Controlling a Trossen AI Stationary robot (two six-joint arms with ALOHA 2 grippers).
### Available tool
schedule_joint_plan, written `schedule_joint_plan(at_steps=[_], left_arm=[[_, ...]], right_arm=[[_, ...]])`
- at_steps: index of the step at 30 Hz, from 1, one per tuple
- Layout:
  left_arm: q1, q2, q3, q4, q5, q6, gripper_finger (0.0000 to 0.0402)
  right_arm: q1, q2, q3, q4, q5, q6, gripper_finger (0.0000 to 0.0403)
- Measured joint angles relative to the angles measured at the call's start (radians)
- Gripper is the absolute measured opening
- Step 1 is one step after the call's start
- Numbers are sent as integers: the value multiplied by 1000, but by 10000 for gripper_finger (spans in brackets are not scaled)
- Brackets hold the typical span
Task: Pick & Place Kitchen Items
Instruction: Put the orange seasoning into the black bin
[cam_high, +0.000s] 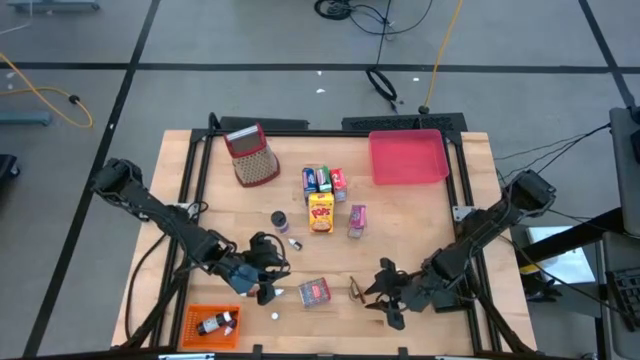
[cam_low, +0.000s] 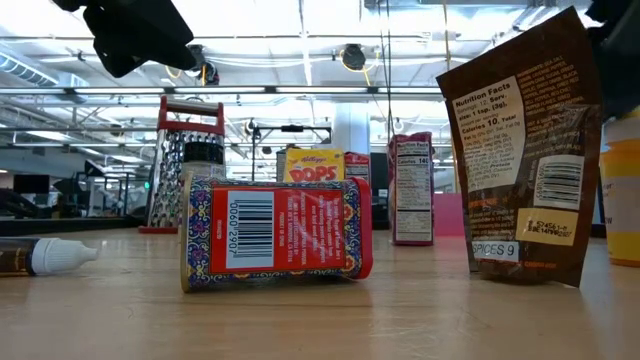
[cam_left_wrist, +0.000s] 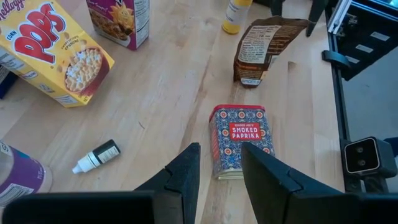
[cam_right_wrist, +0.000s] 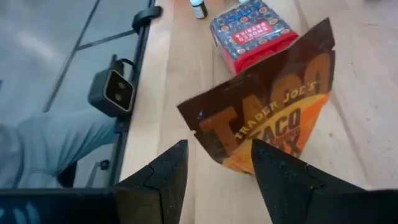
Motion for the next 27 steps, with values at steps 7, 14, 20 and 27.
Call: schedule_joint_plan(at_steps=[7,14,20,27], left_arm=[[0,0,0,0,0,-3,120],[0,0,0,0,0,-2,120],[0,0,0,0,0,-2,120],[0,0,0,0,1,-2,120]], right_arm=[[32,-1,0,32,105,-1,169],[37,42,0,92,105,0,169],[25,97,0,121,137,15,169],[23,101,0,114,215,18,169]])
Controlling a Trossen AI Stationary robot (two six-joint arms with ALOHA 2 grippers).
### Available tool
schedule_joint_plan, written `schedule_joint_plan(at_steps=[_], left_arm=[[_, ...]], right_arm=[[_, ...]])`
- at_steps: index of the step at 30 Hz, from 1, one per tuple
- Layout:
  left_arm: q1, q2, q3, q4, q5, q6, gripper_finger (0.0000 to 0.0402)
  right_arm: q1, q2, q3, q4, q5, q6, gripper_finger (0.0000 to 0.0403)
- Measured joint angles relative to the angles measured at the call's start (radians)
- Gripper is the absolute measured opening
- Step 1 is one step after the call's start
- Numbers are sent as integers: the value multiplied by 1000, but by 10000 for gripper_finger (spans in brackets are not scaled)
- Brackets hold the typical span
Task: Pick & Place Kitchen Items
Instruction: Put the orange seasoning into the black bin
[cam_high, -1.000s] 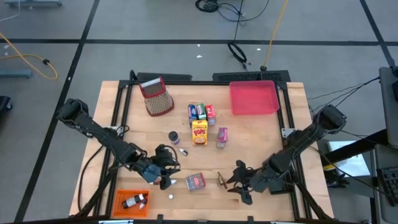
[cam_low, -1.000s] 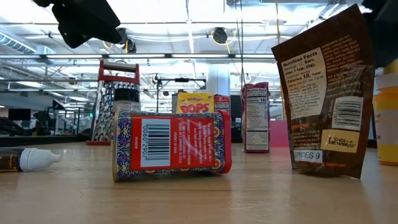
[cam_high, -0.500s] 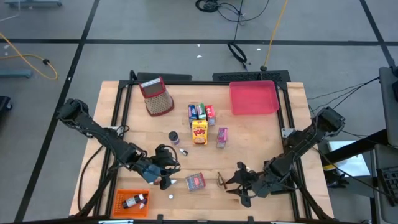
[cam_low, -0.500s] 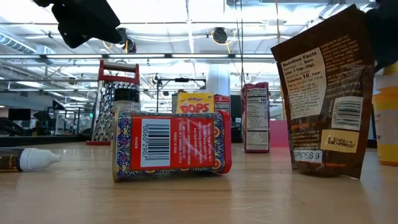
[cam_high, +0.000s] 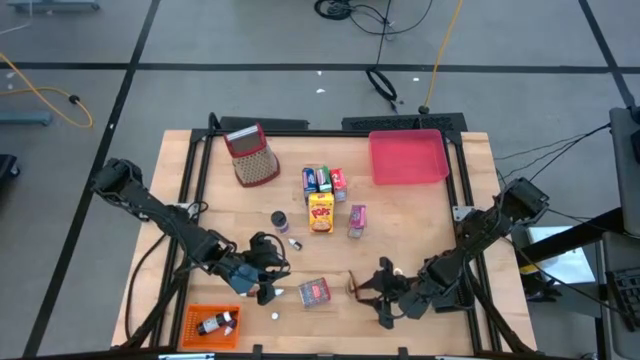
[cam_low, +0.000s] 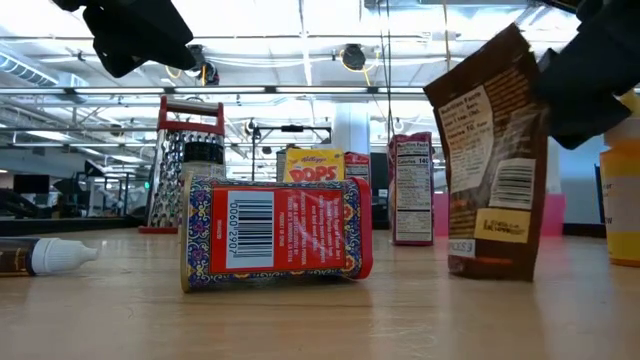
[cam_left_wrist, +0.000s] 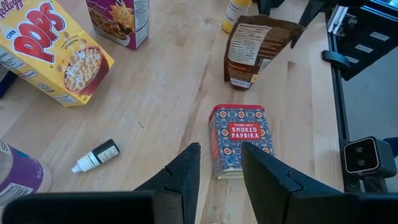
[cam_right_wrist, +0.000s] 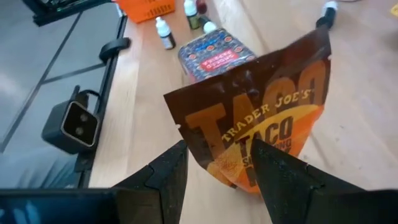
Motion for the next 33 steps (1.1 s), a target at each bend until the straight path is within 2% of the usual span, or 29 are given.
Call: schedule_joint_plan(at_steps=[7,15,24,33], left_arm=[[0,0,0,0,0,0,120],[0,0,0,0,3,2,120],[0,0,0,0,3,2,120],[0,0,0,-1,3,3,120]], right_arm=[[0,0,0,-37,18,34,160],[0,-26,0,-83,24,59,81],[-6,-75,0,-88,91,-16,8],[-15,-76,0,-82,125,-72,1]])
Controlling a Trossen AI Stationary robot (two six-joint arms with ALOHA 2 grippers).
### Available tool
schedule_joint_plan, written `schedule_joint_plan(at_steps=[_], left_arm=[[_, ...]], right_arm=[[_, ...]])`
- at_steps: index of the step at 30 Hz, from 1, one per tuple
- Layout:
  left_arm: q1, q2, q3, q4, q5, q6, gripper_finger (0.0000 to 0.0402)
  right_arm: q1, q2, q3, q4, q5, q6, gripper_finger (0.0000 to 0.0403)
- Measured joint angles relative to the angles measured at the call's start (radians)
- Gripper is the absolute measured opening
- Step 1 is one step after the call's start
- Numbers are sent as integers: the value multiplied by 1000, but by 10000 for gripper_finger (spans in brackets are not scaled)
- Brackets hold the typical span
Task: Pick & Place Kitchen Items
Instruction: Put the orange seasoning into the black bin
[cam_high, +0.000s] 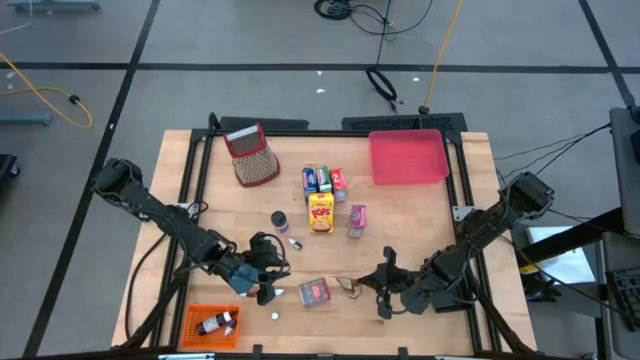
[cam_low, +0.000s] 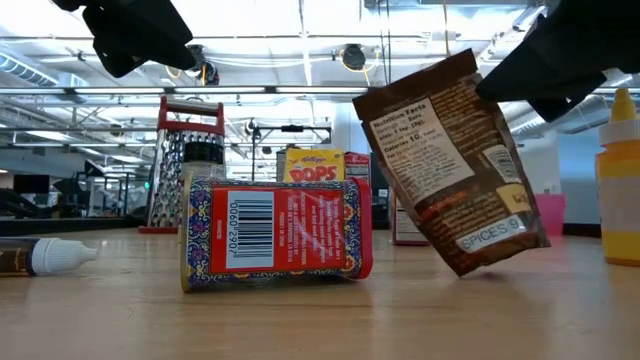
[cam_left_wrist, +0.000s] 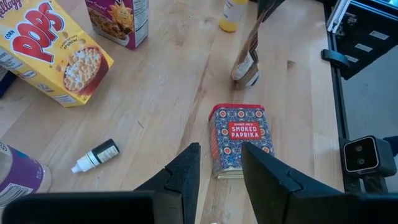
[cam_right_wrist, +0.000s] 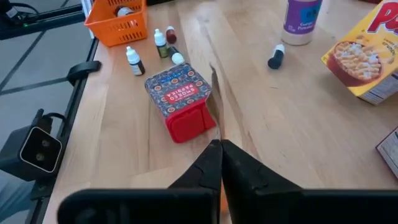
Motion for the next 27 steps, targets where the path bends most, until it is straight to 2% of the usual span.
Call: schedule_joint_plan(at_steps=[5,10,20,27], left_arm=[[0,0,0,0,0,-1,120],[0,0,0,0,0,-1,120],[0,0,0,0,-1,-2,120],[0,0,0,0,-1,-2,120]], right_arm=[[0,-26,0,-1,22,-26,0],[0,-106,0,-41,23,-61,0],[60,-362,0,-283,23,-60,0],[157,-552,0,-448,-8,24,0]])
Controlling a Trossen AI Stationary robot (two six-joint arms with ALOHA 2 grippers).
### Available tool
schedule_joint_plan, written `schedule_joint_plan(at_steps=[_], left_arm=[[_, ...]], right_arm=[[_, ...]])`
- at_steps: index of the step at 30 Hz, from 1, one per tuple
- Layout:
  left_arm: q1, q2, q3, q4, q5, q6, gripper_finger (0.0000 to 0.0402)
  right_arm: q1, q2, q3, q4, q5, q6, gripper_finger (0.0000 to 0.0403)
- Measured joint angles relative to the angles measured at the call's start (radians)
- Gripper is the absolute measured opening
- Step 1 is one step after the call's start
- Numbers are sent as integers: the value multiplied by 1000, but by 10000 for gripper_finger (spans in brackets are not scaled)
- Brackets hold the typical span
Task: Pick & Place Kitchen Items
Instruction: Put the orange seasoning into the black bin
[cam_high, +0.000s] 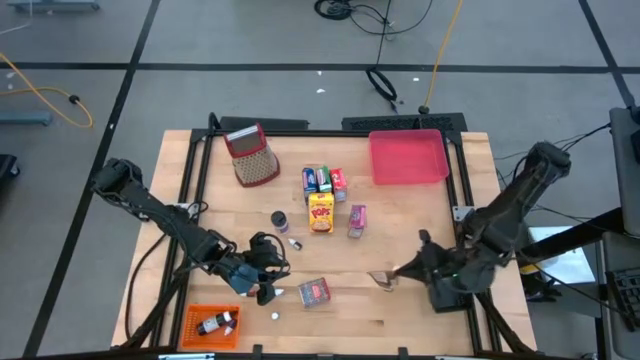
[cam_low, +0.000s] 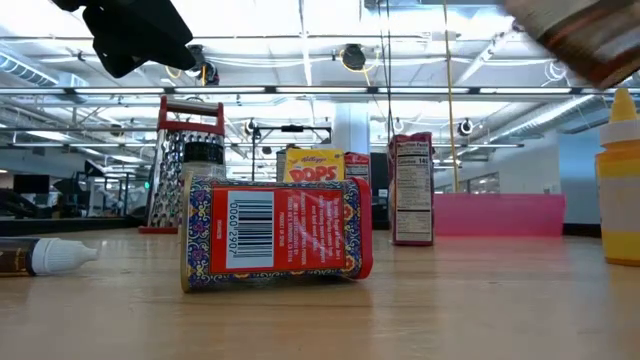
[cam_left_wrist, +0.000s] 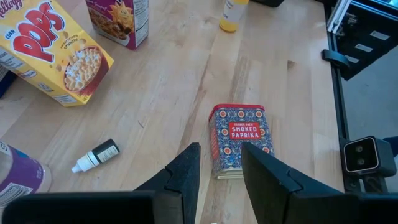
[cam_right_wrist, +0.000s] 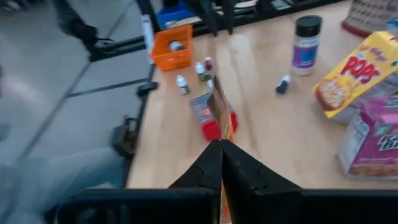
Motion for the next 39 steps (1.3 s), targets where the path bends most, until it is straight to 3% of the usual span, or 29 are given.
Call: schedule_joint_plan(at_steps=[10,16,21,30,39], left_arm=[[0,0,0,0,0,-3,120],[0,0,0,3,-1,-7,120],[0,0,0,27,-2,-3,120],[0,0,0,28,-5,-6,120],[0,0,0,28,-5,-3,120]], right_arm=[[119,-168,0,-298,-66,278,0],[141,-213,0,-430,-163,422,0],[141,-240,0,-515,-259,491,0],[140,-290,0,-678,-341,611,0],[140,-302,0,-798,-340,648,0]])
